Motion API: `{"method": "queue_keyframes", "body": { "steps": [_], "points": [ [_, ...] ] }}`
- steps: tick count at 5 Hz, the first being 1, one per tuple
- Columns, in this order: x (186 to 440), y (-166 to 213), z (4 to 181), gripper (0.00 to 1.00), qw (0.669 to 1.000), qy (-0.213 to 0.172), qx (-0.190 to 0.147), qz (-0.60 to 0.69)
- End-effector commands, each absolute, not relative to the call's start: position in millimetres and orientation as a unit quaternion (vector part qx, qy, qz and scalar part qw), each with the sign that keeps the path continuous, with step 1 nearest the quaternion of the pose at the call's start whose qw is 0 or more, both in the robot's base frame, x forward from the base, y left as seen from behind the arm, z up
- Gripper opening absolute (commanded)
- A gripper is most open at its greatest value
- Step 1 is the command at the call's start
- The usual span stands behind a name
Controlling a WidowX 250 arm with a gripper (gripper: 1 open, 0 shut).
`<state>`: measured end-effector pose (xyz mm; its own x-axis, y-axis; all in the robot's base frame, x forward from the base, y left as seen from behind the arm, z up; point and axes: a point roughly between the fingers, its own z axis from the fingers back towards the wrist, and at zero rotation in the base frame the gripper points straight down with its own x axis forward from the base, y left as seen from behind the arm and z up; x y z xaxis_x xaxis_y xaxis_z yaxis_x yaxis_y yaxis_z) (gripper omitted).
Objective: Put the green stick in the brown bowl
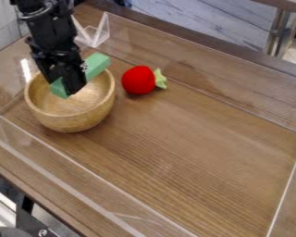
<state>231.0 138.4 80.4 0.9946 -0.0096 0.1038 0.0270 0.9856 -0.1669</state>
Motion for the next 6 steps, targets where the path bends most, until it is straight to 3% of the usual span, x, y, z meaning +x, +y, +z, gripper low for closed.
{"method": "queue_keyframes", "body": {
  "steps": [1,2,6],
  "points": [
    [237,148,90.3,0.00,0.995,-0.069,-0.072,-0.011],
    [236,148,90.8,1.00,0.995,-0.063,-0.071,-0.010],
    [271,102,137.6,1.00,0.994,-0.090,-0.066,-0.016]
  ]
}}
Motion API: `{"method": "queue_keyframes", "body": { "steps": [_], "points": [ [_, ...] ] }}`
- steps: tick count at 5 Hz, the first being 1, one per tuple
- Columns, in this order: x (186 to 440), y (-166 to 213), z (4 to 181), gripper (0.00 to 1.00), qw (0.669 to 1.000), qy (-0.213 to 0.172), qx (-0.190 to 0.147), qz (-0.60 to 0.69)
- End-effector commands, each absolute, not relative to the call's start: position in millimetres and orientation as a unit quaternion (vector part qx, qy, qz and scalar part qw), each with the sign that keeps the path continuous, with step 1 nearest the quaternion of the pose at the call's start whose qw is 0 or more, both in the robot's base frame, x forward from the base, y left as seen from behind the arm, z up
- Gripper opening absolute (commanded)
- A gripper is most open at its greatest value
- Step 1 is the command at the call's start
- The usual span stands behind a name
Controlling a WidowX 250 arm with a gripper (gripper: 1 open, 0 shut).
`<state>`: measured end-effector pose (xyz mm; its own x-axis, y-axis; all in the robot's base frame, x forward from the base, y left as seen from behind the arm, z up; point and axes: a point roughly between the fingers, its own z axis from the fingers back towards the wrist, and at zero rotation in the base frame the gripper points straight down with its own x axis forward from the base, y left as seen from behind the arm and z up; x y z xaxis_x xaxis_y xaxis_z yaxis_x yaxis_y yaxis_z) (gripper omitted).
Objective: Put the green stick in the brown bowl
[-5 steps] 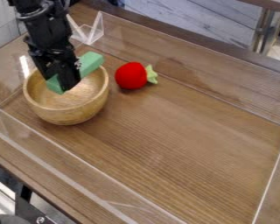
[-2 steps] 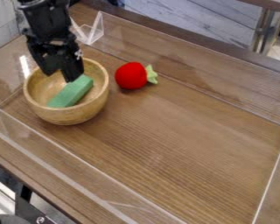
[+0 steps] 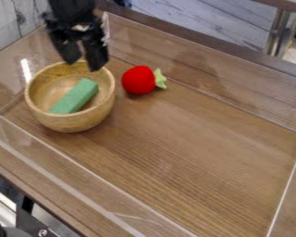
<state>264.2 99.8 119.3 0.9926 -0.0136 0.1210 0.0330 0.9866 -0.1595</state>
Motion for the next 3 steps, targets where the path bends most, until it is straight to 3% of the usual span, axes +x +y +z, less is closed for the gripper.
{"method": "queue_keyframes", "body": {
  "steps": [1,3],
  "points": [
    [280,81,149.7,1.00,0.992,-0.098,-0.066,-0.032],
    [277,67,152.2,1.00,0.992,-0.096,-0.068,-0.048]
  ]
}}
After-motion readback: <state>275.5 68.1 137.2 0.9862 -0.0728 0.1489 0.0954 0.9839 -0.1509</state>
